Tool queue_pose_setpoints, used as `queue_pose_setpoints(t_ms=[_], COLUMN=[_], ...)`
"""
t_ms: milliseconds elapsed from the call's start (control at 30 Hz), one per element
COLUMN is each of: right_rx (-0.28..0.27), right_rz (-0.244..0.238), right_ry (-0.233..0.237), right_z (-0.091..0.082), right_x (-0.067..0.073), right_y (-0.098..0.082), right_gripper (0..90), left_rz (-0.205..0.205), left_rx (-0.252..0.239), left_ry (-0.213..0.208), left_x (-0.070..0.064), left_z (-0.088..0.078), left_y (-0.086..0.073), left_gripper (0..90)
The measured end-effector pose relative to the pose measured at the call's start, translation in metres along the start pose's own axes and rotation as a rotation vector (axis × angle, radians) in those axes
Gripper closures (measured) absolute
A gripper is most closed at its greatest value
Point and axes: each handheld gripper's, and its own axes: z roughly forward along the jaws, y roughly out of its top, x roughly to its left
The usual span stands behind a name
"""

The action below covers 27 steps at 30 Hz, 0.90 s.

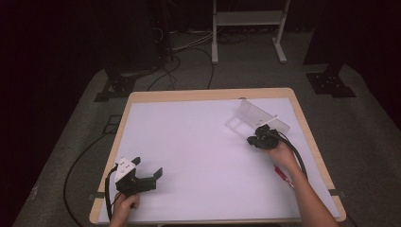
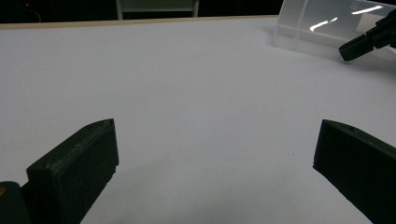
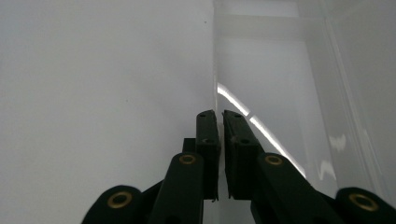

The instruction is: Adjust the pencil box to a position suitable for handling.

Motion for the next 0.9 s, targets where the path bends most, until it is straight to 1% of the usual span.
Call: queue_pose_setpoints(t_ms=[133,300,467,567,633,900], right_rx=[0.001,0.001,-0.017,-0.025,-0.024,-0.050], right_rz=[-0.002,-0.030,-0.070,-0.080,-0.093,-0.099], right_ry=[-0.002,-0.022,-0.050,-0.057,-0.072,-0.079], right_z=[0.000,-0.001,-0.005,-0.007,-0.008,-0.014], right_x=[0.001,0.003,0.006,0.007,0.008,0.008], right_y=[0.000,0.001,0.003,0.004,0.004,0.006], right_gripper=[85.0,85.7,85.7,85.5,85.5,85.4], left_rz=[-0.001,-0.001,-0.005,-0.005,-0.006,-0.010], left_rx=[-0.001,-0.001,-0.001,-0.001,0.000,-0.003], left_ry=[0.000,0.000,0.000,-0.001,-0.001,-0.001], left_x=[0.000,0.000,0.000,0.000,0.001,0.000], left_z=[0.000,0.000,0.000,0.000,0.000,0.001], left_y=[0.000,0.000,0.000,0.000,0.000,0.000], left_gripper=[0.0,0.0,0.0,0.0,0.0,0.0])
